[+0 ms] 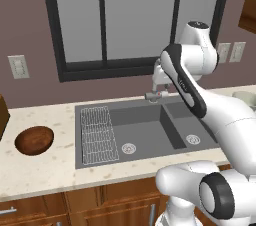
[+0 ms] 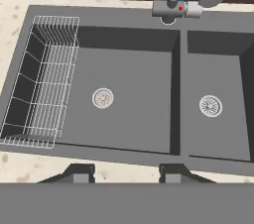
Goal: Rinse each bowl for a few seconds and place them down in the sink or on the counter.
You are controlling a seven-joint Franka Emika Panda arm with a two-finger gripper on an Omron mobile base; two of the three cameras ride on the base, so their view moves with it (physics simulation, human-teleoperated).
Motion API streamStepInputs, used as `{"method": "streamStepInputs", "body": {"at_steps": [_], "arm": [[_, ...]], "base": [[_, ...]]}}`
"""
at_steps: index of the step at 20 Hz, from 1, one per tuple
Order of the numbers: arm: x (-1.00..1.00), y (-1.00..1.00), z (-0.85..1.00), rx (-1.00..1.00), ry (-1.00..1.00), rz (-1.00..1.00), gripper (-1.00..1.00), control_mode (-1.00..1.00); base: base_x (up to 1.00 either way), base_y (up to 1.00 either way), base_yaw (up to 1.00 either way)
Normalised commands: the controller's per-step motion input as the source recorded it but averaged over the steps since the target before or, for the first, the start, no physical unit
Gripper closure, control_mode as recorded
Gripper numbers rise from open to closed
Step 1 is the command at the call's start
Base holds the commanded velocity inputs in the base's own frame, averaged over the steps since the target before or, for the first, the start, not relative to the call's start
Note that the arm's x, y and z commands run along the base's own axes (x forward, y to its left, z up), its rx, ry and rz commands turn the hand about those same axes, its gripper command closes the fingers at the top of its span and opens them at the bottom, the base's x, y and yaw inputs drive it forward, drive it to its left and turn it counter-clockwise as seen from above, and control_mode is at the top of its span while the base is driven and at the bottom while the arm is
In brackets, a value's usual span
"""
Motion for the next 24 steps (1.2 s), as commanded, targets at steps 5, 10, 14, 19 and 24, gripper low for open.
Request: {"method": "streamStepInputs", "body": {"at_steps": [5, 10, 14, 19, 24], "arm": [[-0.05, 0.00, 0.00, -0.01, -0.03, 0.00, -1.00, -1.00], [-0.28, 0.00, 0.05, -0.03, -0.13, 0.00, -1.00, -1.00], [-0.36, 0.00, 0.02, -0.03, -0.13, -0.01, -1.00, -1.00], [-0.32, -0.01, 0.00, -0.03, -0.15, 0.00, -1.00, -1.00], [-0.20, -0.02, 0.00, -0.04, -0.16, 0.00, -1.00, -1.00]], "base": [[0.00, 0.00, 0.00], [0.00, 0.00, 0.00], [0.00, 0.00, 0.00], [0.00, 0.00, 0.00], [0.00, 0.00, 0.00]]}}
